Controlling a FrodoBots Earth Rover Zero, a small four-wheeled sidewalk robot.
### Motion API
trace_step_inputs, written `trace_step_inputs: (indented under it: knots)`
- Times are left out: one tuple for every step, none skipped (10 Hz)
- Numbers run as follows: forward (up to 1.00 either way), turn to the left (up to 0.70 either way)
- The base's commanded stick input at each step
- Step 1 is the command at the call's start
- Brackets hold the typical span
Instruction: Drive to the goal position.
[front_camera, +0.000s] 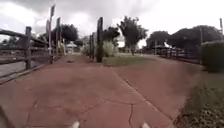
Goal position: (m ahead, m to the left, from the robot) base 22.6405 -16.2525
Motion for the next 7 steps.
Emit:
trace_step_inputs:
  knots:
    - [0.70, -0.27]
    - [0.70, -0.27]
    - [0.70, -0.27]
    - [0.70, -0.27]
    - [0.70, -0.27]
    - [0.70, -0.27]
    - [0.70, -0.27]
